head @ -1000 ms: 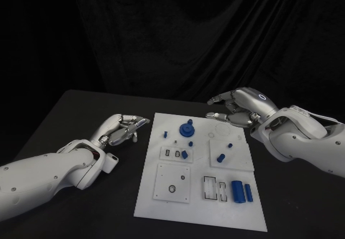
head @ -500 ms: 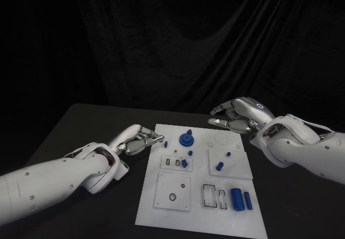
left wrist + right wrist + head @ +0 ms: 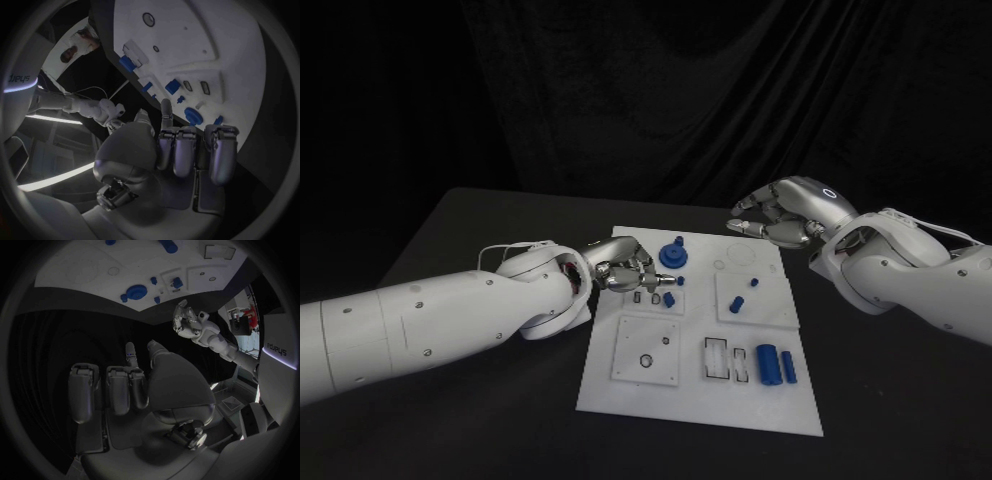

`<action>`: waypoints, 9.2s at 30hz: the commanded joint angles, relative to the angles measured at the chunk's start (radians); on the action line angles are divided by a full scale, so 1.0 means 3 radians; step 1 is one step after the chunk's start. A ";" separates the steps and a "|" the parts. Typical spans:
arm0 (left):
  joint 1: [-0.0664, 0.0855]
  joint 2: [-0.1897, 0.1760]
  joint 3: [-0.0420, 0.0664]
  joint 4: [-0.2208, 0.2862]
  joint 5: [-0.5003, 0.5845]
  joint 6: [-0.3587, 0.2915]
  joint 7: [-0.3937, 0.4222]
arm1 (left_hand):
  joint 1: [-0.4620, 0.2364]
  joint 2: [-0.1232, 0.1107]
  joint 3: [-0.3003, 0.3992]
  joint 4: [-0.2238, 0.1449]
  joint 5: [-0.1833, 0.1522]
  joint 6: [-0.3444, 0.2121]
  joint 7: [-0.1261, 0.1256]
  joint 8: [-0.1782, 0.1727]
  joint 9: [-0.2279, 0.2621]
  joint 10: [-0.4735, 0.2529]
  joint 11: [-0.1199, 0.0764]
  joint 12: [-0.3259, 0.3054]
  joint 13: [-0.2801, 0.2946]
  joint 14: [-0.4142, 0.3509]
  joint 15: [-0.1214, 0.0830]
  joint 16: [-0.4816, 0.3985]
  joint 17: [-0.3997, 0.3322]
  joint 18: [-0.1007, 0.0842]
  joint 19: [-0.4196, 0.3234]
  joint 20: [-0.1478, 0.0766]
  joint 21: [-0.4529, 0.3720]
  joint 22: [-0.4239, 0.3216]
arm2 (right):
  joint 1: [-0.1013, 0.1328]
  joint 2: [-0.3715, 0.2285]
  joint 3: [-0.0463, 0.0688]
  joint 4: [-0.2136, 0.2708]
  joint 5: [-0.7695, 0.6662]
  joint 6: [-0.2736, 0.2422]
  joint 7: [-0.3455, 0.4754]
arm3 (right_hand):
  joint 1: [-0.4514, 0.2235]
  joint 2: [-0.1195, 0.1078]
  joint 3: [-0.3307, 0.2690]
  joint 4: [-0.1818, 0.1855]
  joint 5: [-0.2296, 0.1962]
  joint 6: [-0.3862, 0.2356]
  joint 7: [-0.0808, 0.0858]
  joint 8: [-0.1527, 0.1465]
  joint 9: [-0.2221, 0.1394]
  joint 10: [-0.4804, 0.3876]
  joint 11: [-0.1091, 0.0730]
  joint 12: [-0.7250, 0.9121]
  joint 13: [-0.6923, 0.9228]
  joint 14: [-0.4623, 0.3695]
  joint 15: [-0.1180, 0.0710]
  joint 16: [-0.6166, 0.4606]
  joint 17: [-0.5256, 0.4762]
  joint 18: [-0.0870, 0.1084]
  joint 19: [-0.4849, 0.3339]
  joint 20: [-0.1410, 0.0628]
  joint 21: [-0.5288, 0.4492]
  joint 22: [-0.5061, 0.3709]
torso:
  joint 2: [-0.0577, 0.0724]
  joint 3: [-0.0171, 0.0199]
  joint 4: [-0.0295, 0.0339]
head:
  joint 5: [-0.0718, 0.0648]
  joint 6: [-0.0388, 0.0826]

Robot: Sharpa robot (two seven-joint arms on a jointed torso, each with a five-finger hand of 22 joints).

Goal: Assemble the parts on the task board

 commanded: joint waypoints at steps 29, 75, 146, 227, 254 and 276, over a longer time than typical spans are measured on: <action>0.0017 0.0220 0.0002 -0.0042 -0.0391 0.0272 -0.1115 | -0.0195 0.0001 0.0013 0.0001 -0.0164 -0.0115 -0.0120 0.0353 0.1248 0.0335 -0.0124 -0.0004 0.0886 0.0350 -0.0120 0.0009 0.0876 -0.0033 0.0180 -0.0144 -0.0035 0.0655 | -0.0021 0.0041 0.0004 -0.0043 -0.0012 0.0086 -0.0160 | 0.0046 -0.0001 0.0008 -0.0006 0.0016 0.0064 0.0002 0.0026 0.0014 0.0354 0.0018 0.0009 0.0878 0.0308 0.0025 0.0017 0.0649 0.0001 0.0252 0.0017 0.0014 0.0806 | -0.0099 0.0061 -0.0079 | -0.0035 -0.0219; -0.0001 0.0465 0.0001 -0.0242 -0.0391 0.0419 -0.1283 | -0.0094 -0.0014 0.0115 -0.0051 -0.0160 0.0018 -0.0128 0.0121 0.1312 0.0335 -0.0132 -0.0004 0.0886 0.0350 -0.0126 0.0009 0.0876 -0.0024 0.0158 -0.0149 -0.0064 0.0625 | -0.0028 0.0022 0.0004 -0.0026 -0.0018 0.0074 -0.0160 | 0.0057 0.0001 0.0010 -0.0010 0.0017 0.0077 0.0003 0.0028 0.0018 0.0354 0.0019 0.0009 0.0878 0.0307 0.0026 0.0016 0.0646 0.0001 0.0252 0.0018 0.0014 0.0806 | -0.0146 0.0054 -0.0101 | -0.0001 -0.0389; -0.0084 0.0647 0.0001 -0.0450 -0.0391 0.0685 -0.1264 | 0.0065 -0.0077 0.0395 -0.0142 0.0149 0.0171 -0.0134 -0.0301 0.1375 0.0335 -0.0139 -0.0004 0.0886 0.0350 -0.0134 0.0009 0.0876 -0.0012 0.0136 -0.0158 -0.0110 0.0593 | -0.0028 -0.0011 0.0004 -0.0008 -0.0019 0.0076 -0.0153 | 0.0090 0.0001 0.0017 -0.0026 0.0018 0.0092 0.0002 0.0026 0.0023 0.0354 0.0019 0.0009 0.0878 0.0306 0.0026 0.0013 0.0639 0.0003 0.0250 0.0018 0.0009 0.0804 | -0.0153 0.0049 -0.0100 | 0.0007 -0.0445; -0.0086 0.0466 0.0001 -0.0419 -0.0391 0.0610 -0.1231 | 0.0170 -0.0567 0.1493 -0.0216 0.0595 0.0301 -0.0090 -0.0938 0.1374 0.0335 -0.0102 -0.0004 0.0886 0.0350 -0.0098 0.0009 0.0876 -0.0002 0.0111 -0.0123 -0.0161 0.0589 | -0.0043 -0.0019 0.0004 -0.0035 -0.0019 0.0126 -0.0159 | 0.0236 -0.0024 0.0043 -0.0126 0.0018 0.0113 0.0000 0.0009 0.0032 0.0354 0.0018 0.0009 0.0878 0.0302 0.0025 0.0007 0.0622 0.0006 0.0244 0.0019 -0.0003 0.0799 | -0.0155 0.0046 -0.0100 | 0.0025 -0.0542; -0.0086 0.0449 0.0001 -0.0419 -0.0391 0.0653 -0.1247 | 0.0114 -0.0591 0.1611 -0.0202 0.0532 0.0317 -0.0084 -0.0971 0.1392 0.0335 -0.0095 -0.0004 0.0886 0.0350 -0.0092 0.0009 0.0876 0.0003 0.0097 -0.0118 -0.0178 0.0578 | -0.0049 -0.0017 0.0004 -0.0038 -0.0019 0.0145 -0.0168 | 0.0248 -0.0026 0.0044 -0.0136 0.0018 0.0119 0.0000 0.0009 0.0034 0.0354 0.0018 0.0009 0.0878 0.0302 0.0025 0.0005 0.0619 0.0007 0.0241 0.0019 -0.0008 0.0798 | -0.0151 0.0050 -0.0103 | 0.0040 -0.0562; -0.0086 0.0485 0.0001 -0.0429 -0.0391 0.0629 -0.1161 | 0.0016 -0.0621 0.1730 -0.0195 0.0305 0.0309 -0.0067 -0.1031 0.1431 0.0335 -0.0080 -0.0004 0.0886 0.0350 -0.0079 0.0009 0.0876 0.0011 0.0075 -0.0106 -0.0207 0.0560 | -0.0049 -0.0013 0.0004 -0.0039 -0.0019 0.0151 -0.0172 | 0.0272 -0.0028 0.0050 -0.0154 0.0019 0.0126 -0.0002 0.0009 0.0036 0.0354 0.0018 0.0009 0.0878 0.0301 0.0025 0.0004 0.0614 0.0008 0.0240 0.0018 -0.0009 0.0797 | -0.0151 0.0048 -0.0102 | 0.0050 -0.0562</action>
